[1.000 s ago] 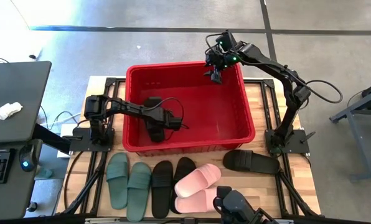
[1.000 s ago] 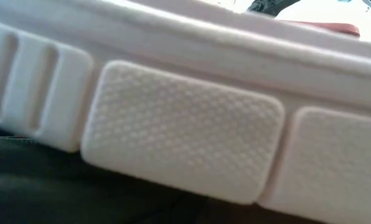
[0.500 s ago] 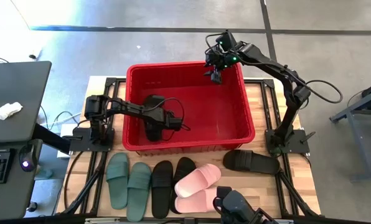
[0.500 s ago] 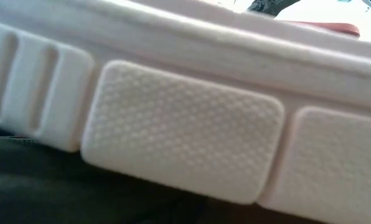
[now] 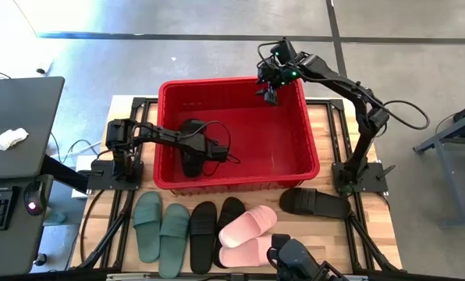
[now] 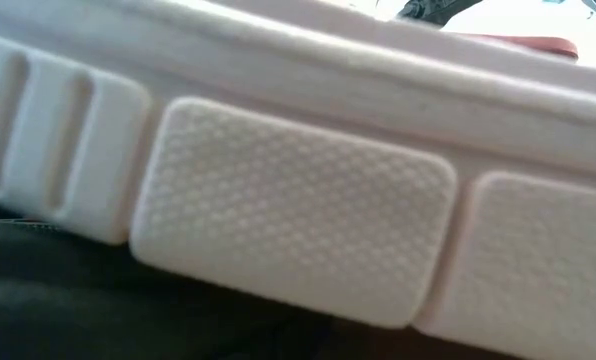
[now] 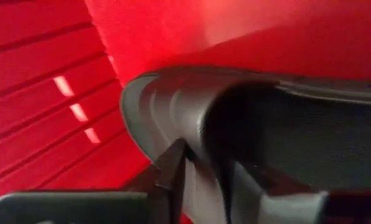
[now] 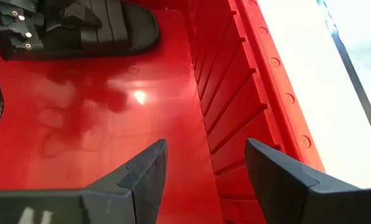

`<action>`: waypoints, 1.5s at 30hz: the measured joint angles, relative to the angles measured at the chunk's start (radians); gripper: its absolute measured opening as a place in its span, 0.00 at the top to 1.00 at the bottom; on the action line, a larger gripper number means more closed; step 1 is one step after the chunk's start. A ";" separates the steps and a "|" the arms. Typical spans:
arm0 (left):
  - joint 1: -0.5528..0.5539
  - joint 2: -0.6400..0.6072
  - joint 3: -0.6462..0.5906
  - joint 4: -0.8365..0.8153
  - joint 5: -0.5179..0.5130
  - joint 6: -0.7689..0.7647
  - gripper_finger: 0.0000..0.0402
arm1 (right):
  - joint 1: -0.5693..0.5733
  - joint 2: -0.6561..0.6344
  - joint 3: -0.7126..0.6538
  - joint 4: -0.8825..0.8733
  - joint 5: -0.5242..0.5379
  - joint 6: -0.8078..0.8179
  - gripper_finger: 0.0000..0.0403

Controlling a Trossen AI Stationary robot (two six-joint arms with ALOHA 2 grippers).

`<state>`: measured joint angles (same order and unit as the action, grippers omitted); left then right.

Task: Pick and place slides into bin
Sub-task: Adjust the black slipper in the red bin, then put the black slipper into the red bin

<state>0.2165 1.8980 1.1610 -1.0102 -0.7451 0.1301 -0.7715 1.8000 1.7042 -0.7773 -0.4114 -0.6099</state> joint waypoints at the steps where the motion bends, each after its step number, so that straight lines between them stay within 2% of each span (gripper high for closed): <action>1: 0.000 0.000 0.000 -0.007 0.011 0.000 0.75 | 0.000 0.000 0.000 0.000 0.000 0.000 0.49; 11: 0.000 0.002 0.033 -0.061 0.040 -0.003 0.47 | 0.000 0.000 0.000 0.000 0.000 -0.001 0.49; 20: -0.002 0.003 0.117 -0.097 0.123 0.045 0.32 | 0.000 0.000 0.000 0.000 0.000 -0.001 0.49; 25: -0.001 0.003 0.115 -0.112 0.131 0.075 0.29 | 0.000 0.000 0.000 0.000 0.000 -0.001 0.49; 30: -0.001 -0.010 0.146 -0.121 0.191 0.044 0.29 | 0.000 0.000 0.000 0.000 0.000 -0.001 0.49; 40: -0.001 -0.048 0.352 -0.187 0.158 0.002 0.31 | 0.000 -0.003 0.000 -0.023 0.001 0.029 0.49; 45: 0.000 -0.075 0.469 -0.248 0.128 -0.035 0.31 | 0.000 -0.049 0.000 -0.041 -0.005 0.072 0.49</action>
<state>0.2165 1.8227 1.6304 -1.2582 -0.6170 0.0949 -0.7719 1.7507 1.7042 -0.8181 -0.4167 -0.5377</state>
